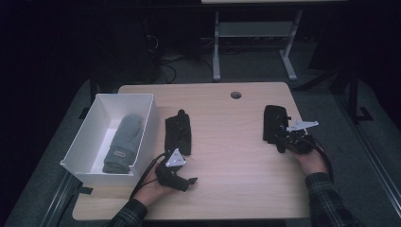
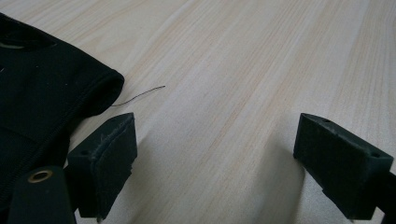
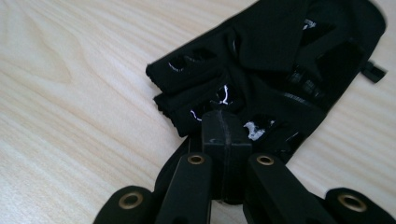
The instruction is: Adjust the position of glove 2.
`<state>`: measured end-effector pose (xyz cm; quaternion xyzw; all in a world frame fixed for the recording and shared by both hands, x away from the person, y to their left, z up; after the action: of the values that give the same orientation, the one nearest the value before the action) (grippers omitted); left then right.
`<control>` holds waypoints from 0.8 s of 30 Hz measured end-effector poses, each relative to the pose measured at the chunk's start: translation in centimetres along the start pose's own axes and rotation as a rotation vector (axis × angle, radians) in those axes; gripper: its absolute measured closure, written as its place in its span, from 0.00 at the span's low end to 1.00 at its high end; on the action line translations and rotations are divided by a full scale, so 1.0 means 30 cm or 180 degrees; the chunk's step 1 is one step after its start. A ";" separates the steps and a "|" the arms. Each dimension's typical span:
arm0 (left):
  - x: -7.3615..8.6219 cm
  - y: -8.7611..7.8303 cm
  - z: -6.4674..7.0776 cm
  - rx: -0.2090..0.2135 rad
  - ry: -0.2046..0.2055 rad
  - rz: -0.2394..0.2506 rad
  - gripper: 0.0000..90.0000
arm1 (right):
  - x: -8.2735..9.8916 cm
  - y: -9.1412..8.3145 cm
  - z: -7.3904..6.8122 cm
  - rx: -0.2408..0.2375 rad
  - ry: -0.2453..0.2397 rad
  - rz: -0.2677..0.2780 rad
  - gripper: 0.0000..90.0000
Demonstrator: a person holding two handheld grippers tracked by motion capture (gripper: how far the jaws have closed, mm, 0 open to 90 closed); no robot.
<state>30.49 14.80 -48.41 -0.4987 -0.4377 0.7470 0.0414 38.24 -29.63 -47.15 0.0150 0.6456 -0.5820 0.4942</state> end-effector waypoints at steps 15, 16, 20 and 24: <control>0.000 0.000 0.000 0.0001 -0.0001 -0.0003 0.14 | -0.039 0.012 -0.121 -0.0510 -0.0274 -0.0002 1.00; 0.000 0.000 0.000 0.0001 0.0000 -0.0003 0.14 | -0.046 0.012 -0.139 -0.0549 -0.0318 -0.0010 1.00; 0.000 0.000 0.000 0.0000 0.0000 -0.0001 0.14 | -0.074 0.018 -0.205 -0.0723 -0.0494 0.0008 1.00; 0.000 0.000 0.000 0.0000 0.0003 0.0001 0.14 | -0.098 0.022 -0.267 -0.0878 -0.0620 0.0025 1.00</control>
<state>30.49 14.80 -48.41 -0.4991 -0.4377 0.7468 0.0415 35.16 -21.63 -47.03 -0.1069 0.6684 -0.4846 0.5541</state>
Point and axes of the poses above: each handheld gripper's, and its own axes: y roughly forward along the jaws, x roughly out of its underside, z roughly to its right, the point moved 1 cm from there along y, roughly forward along the jaws, and after that the axes turned 9 degrees about -y, right-handed, at the moved point
